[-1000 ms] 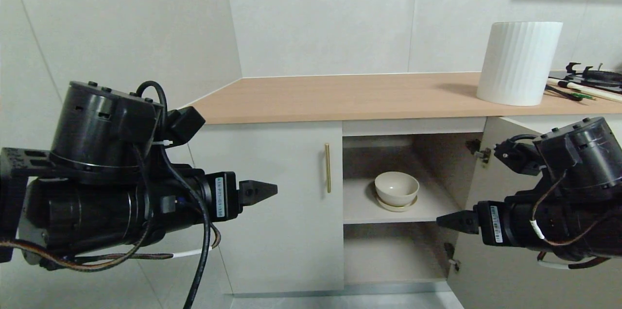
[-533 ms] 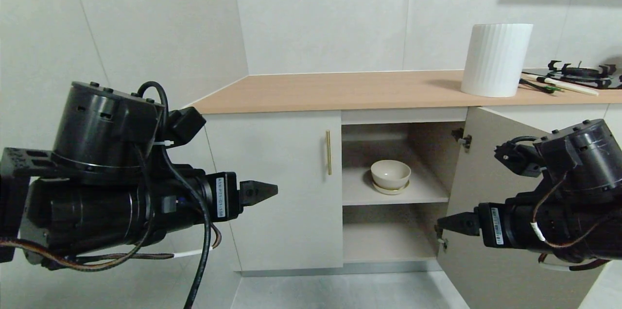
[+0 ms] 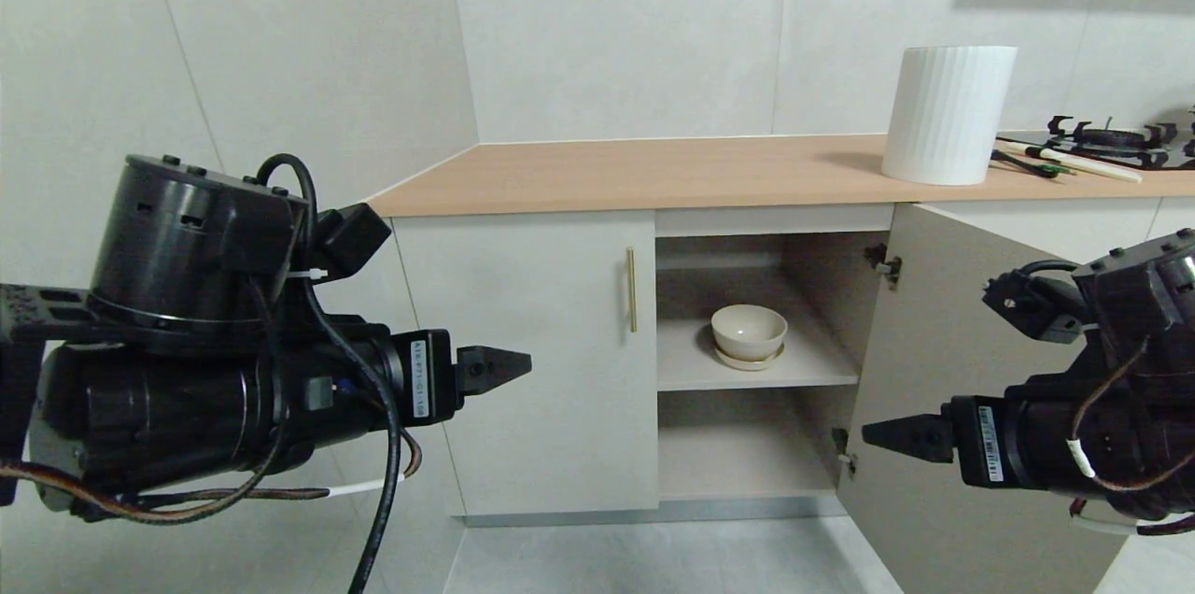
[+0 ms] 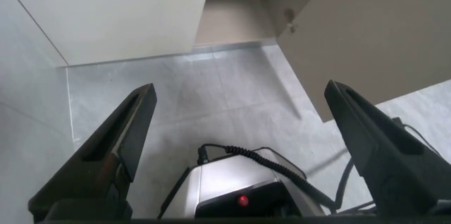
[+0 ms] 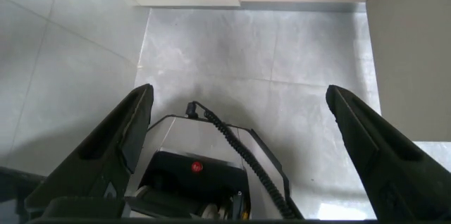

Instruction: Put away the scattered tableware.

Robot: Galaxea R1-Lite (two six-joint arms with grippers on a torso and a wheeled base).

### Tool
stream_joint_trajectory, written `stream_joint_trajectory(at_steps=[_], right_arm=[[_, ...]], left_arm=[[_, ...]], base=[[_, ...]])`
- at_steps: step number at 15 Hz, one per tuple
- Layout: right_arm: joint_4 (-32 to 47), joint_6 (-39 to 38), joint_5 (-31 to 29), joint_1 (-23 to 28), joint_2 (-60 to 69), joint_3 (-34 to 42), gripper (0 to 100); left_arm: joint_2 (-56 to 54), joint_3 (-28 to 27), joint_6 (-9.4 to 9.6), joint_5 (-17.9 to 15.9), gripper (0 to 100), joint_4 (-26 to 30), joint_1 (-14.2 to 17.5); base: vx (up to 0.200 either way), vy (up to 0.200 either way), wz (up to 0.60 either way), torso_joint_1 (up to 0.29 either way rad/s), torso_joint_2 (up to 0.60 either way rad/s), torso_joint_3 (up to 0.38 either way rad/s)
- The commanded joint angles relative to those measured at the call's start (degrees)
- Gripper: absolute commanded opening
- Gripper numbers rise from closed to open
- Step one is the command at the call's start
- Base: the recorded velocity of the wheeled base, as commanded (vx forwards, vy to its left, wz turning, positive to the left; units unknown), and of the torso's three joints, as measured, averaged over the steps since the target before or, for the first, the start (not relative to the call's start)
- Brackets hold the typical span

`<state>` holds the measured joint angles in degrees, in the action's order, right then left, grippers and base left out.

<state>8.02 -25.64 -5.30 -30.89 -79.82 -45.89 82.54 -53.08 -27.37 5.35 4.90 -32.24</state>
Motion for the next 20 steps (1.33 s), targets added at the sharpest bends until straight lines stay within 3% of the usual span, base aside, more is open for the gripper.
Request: stream_joint_trajectory(at_steps=[1, 12, 17, 20], right_arm=[[0.0, 0.1, -0.1, 0.0, 0.7, 0.4, 100], [13.0, 7.9, 0.0, 0.3, 4.4, -0.2, 100], [29.9, 12.6, -0.6, 3.2, 8.3, -5.7, 100], [37.7, 13.6, -5.6, 7.0, 9.2, -9.3, 100]], left_arm=[[0.1, 0.1, 0.03, 0.0, 100, 0.0, 0.0], [0.1, 0.3, 0.12, 0.1, 100, 0.0, 0.0], [0.1, 0.3, 0.03, 0.0, 100, 0.0, 0.0], [0.2, 0.3, 0.03, 0.0, 100, 0.0, 0.1]], base=[[0.0, 0.0, 0.0, 0.0, 0.0, 0.0], [0.0, -0.2, 0.0, 0.003, 0.0, 0.001], [0.0, -0.04, 0.0, 0.001, 0.0, 0.0], [0.0, 0.0, 0.0, 0.0, 0.0, 0.0]])
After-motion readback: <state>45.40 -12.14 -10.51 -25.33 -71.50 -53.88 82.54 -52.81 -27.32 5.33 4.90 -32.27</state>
